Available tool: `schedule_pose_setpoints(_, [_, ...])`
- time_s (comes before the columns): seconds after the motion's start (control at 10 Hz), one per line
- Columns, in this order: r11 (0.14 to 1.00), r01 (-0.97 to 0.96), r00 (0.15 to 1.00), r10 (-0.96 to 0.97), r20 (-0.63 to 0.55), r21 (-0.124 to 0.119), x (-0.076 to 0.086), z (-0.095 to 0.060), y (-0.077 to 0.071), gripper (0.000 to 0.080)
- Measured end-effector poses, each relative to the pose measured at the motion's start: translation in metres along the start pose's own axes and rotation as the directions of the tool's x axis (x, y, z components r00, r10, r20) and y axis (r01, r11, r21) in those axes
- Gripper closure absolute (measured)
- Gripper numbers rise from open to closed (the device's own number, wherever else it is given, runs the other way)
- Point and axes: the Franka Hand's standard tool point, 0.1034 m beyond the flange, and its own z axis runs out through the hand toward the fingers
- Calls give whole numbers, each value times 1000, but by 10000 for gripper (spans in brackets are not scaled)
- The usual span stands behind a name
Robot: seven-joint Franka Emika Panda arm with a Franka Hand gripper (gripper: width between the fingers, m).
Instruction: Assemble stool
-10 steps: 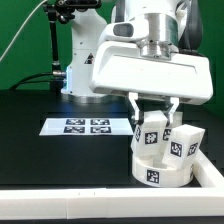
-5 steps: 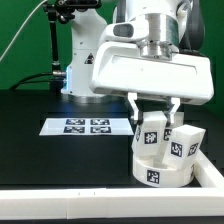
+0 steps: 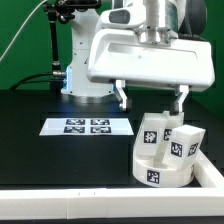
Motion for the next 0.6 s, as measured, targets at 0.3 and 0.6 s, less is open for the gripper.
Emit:
schedule_pose_setpoints(0.3, [1000,-23,998,22,64,20,14,-13,20,150])
schedule_pose_setpoints(0.6, [997,-68,985,61,160,37,20,-16,47,150])
